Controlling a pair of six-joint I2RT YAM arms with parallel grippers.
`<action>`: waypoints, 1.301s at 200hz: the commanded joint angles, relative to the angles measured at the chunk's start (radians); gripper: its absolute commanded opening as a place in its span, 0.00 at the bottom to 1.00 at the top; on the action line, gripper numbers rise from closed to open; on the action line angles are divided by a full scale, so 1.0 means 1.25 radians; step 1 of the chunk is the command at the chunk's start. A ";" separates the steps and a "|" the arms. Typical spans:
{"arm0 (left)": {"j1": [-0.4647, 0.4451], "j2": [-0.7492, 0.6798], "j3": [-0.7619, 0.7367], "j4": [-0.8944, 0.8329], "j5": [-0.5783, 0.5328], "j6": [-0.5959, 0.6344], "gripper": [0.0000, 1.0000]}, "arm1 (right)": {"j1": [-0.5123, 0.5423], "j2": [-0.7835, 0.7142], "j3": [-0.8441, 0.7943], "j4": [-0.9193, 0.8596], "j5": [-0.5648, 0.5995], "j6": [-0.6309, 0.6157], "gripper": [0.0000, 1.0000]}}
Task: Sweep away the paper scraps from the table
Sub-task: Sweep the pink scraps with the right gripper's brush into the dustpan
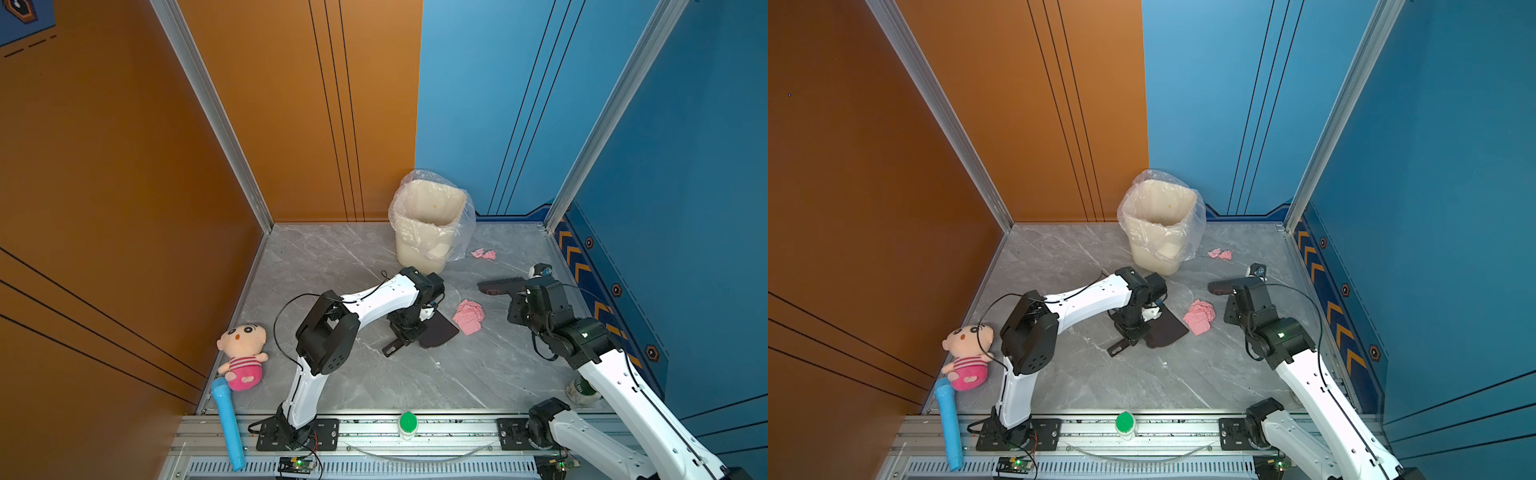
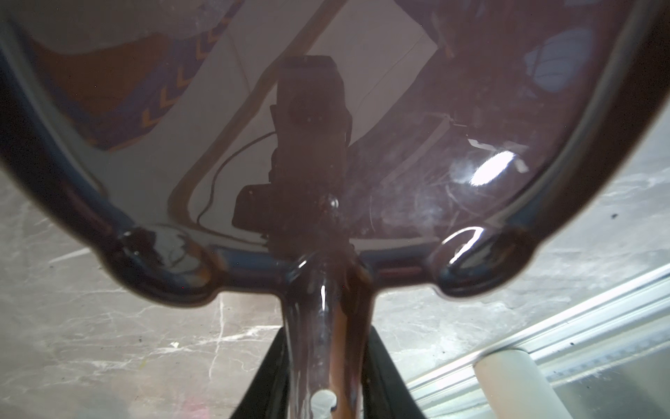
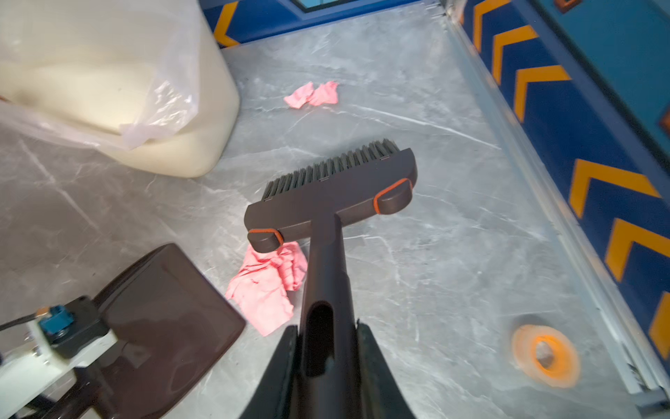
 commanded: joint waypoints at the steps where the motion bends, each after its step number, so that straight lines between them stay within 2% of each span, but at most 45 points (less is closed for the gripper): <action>1: -0.004 0.003 0.026 -0.027 -0.029 0.010 0.00 | -0.007 0.011 0.025 -0.095 0.036 0.003 0.00; 40: -0.009 0.004 0.029 -0.028 -0.027 0.015 0.00 | -0.004 0.054 0.004 -0.092 -0.063 -0.020 0.00; 94: -0.011 0.005 0.024 -0.029 -0.025 0.014 0.00 | 0.024 0.106 -0.008 -0.023 -0.143 -0.025 0.00; 177: -0.018 0.009 0.041 -0.024 0.001 0.023 0.00 | 0.053 0.108 -0.020 0.070 -0.287 -0.063 0.00; 211: -0.015 0.004 0.046 -0.012 0.021 0.030 0.00 | 0.047 0.059 -0.018 0.073 -0.227 -0.055 0.00; 239: -0.015 0.004 0.045 -0.012 0.025 0.034 0.00 | 0.025 0.020 0.009 0.008 -0.096 -0.043 0.00; 260: -0.014 0.007 0.044 -0.014 0.014 0.035 0.00 | 0.002 0.018 0.032 -0.041 -0.085 -0.062 0.00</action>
